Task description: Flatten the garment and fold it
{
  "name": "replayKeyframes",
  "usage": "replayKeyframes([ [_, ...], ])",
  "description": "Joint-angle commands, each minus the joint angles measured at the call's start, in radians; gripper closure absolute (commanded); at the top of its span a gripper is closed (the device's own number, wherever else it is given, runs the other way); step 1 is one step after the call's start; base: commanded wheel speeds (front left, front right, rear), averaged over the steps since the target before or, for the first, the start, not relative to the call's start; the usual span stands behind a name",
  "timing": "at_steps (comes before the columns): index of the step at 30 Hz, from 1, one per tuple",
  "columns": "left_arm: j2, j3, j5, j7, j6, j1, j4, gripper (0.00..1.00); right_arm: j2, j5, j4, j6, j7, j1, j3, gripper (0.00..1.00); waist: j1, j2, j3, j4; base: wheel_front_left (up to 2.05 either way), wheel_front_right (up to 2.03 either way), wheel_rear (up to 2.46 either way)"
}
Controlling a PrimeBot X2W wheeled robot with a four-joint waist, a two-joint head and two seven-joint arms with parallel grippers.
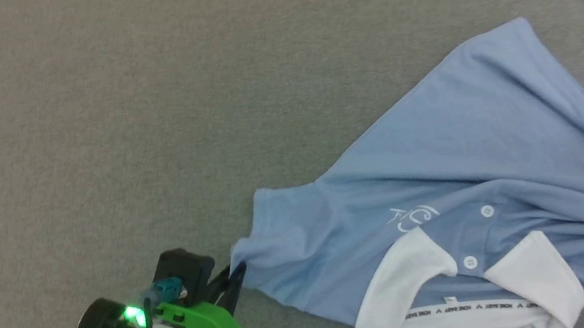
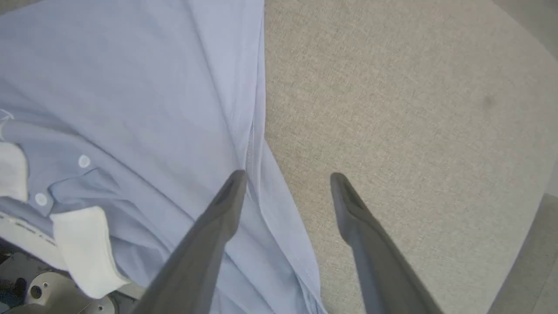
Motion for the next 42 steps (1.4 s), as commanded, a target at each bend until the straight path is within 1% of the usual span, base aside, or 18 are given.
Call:
replayKeyframes([
  [1,-0.009,0.004,0.013,-0.003,0.003,-0.021,-0.008,1.00,0.014,-0.011,-0.002,-0.001,0.014,-0.050,0.014,0.00,0.0001,0.0000,0.074,0.070,0.00,0.00,0.00],
  [3,-0.016,0.004,0.024,-0.006,0.004,-0.034,-0.021,1.00,0.031,-0.029,0.014,-0.001,0.039,-0.129,0.047,0.00,0.0001,0.0000,0.104,0.097,0.00,0.00,0.00],
  [9,-0.040,0.000,0.052,-0.021,0.003,-0.066,-0.044,1.00,0.072,-0.097,0.149,-0.001,0.090,-0.364,0.126,0.00,0.0001,0.0000,0.193,0.172,0.00,0.00,0.00],
  [10,-0.049,-0.004,0.058,-0.026,0.000,-0.072,-0.045,1.00,0.068,-0.122,0.186,-0.001,0.103,-0.421,0.161,0.00,0.0001,0.0000,0.214,0.190,0.00,0.00,0.00],
  [12,-0.058,-0.008,0.063,-0.030,-0.002,-0.078,-0.044,1.00,0.051,-0.143,0.216,-0.001,0.110,-0.461,0.203,0.00,0.0001,0.0000,0.231,0.206,0.00,0.00,0.00],
  [15,-0.071,-0.015,0.069,-0.037,-0.004,-0.082,-0.040,1.00,0.037,-0.156,0.271,-0.001,0.118,-0.496,0.241,0.00,0.0001,0.0000,0.248,0.225,0.00,0.00,0.00],
  [19,-0.091,-0.037,0.083,-0.041,-0.013,-0.087,-0.030,1.00,-0.003,-0.174,0.315,-0.001,0.113,-0.508,0.313,0.00,0.0001,0.0000,0.267,0.240,0.00,0.00,0.00],
  [27,-0.114,-0.047,0.088,-0.048,-0.015,-0.096,-0.016,1.00,-0.026,-0.155,0.363,-0.001,0.100,-0.475,0.394,0.00,0.0001,0.0000,0.284,0.245,0.00,0.00,0.00],
  [28,-0.115,-0.048,0.087,-0.048,-0.015,-0.096,-0.014,1.00,-0.028,-0.151,0.366,-0.001,0.101,-0.470,0.401,0.71,0.0001,0.0000,0.284,0.244,0.00,0.00,0.00],
  [29,-0.115,-0.048,0.087,-0.048,-0.015,-0.097,-0.013,1.00,-0.030,-0.147,0.367,-0.001,0.101,-0.466,0.408,1.00,0.0001,0.0000,0.284,0.243,0.00,0.00,0.00],
  [33,-0.113,-0.042,0.081,-0.048,-0.013,-0.100,-0.003,1.00,-0.034,-0.131,0.370,-0.001,0.063,-0.470,0.410,1.00,0.0001,0.0000,0.269,0.231,0.00,0.00,0.00],
  [37,-0.104,-0.032,0.077,-0.050,-0.017,-0.108,0.007,1.00,-0.033,-0.113,0.374,-0.001,-0.016,-0.493,0.408,1.00,0.0001,0.0000,0.231,0.211,0.00,0.00,0.00],
  [38,-0.102,-0.027,0.075,-0.054,-0.019,-0.111,0.007,1.00,-0.029,-0.102,0.380,-0.001,-0.048,-0.501,0.404,1.00,0.0001,0.0000,0.216,0.204,0.00,0.00,0.00],
  [39,-0.099,-0.014,0.066,-0.058,-0.023,-0.120,0.008,1.00,-0.013,-0.066,0.398,-0.001,-0.135,-0.520,0.392,1.00,0.0001,0.0000,0.168,0.182,0.00,0.00,0.00],
  [42,-0.085,0.002,0.058,-0.054,-0.028,-0.135,0.007,1.00,-0.021,-0.026,0.392,-0.001,-0.220,-0.536,0.411,1.00,0.0001,0.0000,0.114,0.153,0.00,0.00,0.00],
])
